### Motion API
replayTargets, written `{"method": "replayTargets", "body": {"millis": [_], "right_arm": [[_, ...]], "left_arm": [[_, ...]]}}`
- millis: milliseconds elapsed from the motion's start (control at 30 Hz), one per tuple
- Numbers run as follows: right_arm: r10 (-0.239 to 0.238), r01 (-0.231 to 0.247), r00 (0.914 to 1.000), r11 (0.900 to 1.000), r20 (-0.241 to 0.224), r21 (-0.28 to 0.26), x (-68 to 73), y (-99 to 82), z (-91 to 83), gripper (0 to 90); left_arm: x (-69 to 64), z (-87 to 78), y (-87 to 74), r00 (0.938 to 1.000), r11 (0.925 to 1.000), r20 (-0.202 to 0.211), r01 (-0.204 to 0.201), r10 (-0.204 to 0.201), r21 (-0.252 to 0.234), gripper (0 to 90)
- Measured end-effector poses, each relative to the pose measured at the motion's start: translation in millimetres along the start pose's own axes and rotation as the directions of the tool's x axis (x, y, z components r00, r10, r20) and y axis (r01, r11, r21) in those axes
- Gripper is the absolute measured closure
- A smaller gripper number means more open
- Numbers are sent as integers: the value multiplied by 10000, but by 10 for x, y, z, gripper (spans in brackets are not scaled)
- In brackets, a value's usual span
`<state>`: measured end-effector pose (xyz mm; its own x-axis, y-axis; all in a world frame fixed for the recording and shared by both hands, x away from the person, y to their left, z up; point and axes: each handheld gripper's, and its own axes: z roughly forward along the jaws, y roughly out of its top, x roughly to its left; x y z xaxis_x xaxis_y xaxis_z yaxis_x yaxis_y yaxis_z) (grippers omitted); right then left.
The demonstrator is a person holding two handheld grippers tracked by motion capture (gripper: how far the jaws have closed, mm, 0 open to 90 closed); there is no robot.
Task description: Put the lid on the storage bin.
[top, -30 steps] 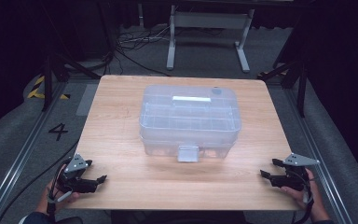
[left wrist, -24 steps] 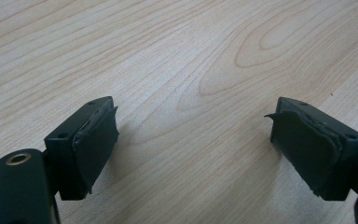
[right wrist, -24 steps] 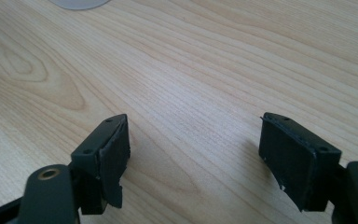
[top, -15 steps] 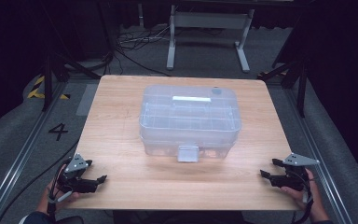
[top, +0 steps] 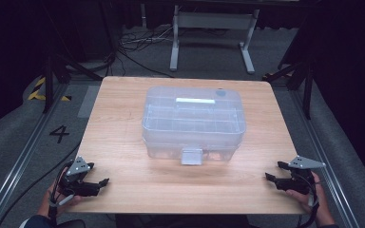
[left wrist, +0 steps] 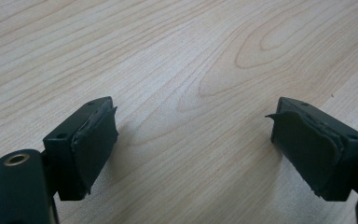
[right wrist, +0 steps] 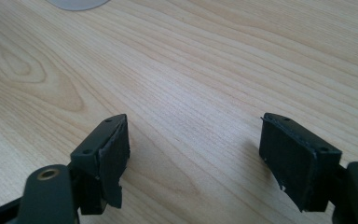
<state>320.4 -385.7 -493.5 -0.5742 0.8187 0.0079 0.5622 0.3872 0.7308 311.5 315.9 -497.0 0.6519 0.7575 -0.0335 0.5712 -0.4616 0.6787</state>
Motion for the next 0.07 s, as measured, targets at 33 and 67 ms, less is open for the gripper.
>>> {"method": "replayTargets", "body": {"millis": [33,67], "right_arm": [[-2,2,10000,10000,-5,-1,0,0,0,245],[1,-1,10000,10000,-8,0,0,0,0,245]], "left_arm": [[0,0,1,10000,10000,-8,-1,1,8,144],[0,2,2,10000,10000,-8,5,-5,17,142]]}}
